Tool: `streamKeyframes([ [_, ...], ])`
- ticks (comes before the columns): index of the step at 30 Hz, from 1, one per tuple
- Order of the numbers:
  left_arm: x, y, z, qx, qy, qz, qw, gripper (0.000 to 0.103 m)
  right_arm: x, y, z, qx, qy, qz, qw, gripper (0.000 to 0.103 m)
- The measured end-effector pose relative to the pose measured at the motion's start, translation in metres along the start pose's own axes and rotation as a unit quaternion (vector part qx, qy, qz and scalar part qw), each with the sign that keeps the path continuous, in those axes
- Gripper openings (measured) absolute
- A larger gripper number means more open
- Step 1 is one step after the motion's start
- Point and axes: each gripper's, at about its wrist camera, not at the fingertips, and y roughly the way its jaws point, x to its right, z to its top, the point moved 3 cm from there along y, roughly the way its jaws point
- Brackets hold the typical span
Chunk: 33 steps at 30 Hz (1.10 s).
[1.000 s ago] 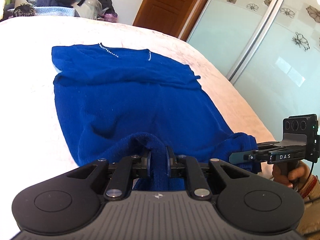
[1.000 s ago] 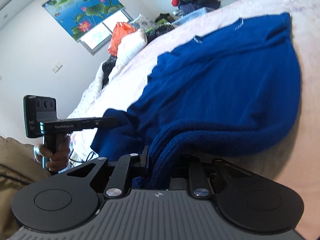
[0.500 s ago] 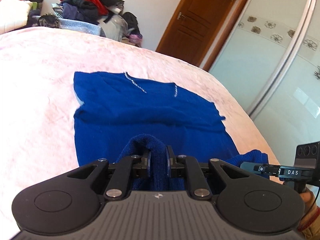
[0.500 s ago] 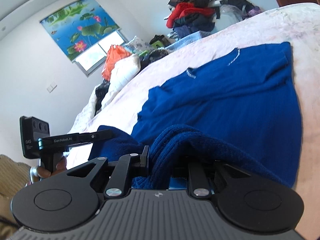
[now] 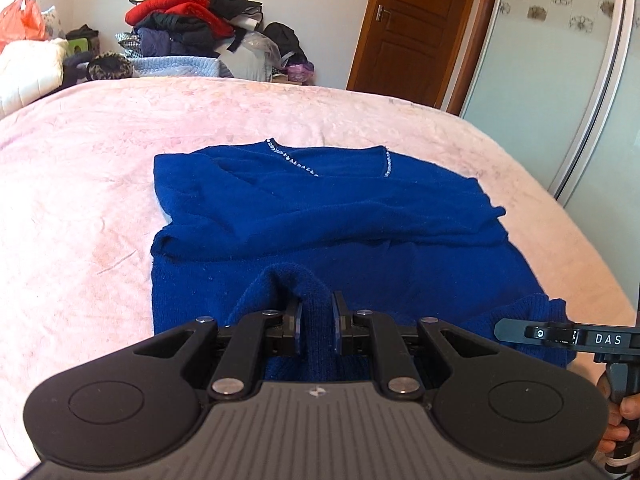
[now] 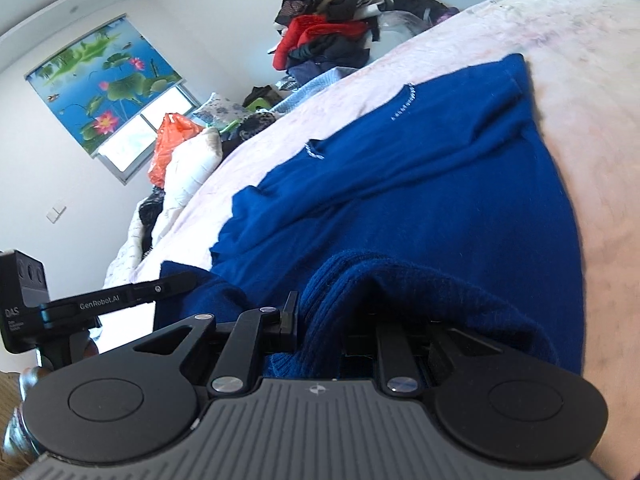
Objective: Fold small clothes
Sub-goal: 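Close the right tool on the hem beside the left tool and lift together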
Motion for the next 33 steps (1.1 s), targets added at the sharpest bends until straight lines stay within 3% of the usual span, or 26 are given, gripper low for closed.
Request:
streamKeyframes([
  [8,0.003,0.006,-0.004,-0.006,0.007,0.004,0.9999,0.014,0.005,0.011,-0.005,-0.011,0.008,-0.016,1.000,0.021],
  [15,0.004,0.010,-0.009,-0.011,0.009,0.007,0.9999,0.014,0.013,0.016,-0.012,0.012,0.004,-0.007,1.000,0.018],
  [18,0.006,0.011,-0.011,-0.011,0.013,0.010,0.9998,0.014,0.016,0.018,-0.017,0.027,-0.010,-0.003,1.000,0.021],
  [33,0.006,0.014,-0.016,-0.014,0.013,0.010,0.9998,0.014,0.018,0.017,-0.018,0.027,-0.002,0.005,1.000,0.022],
])
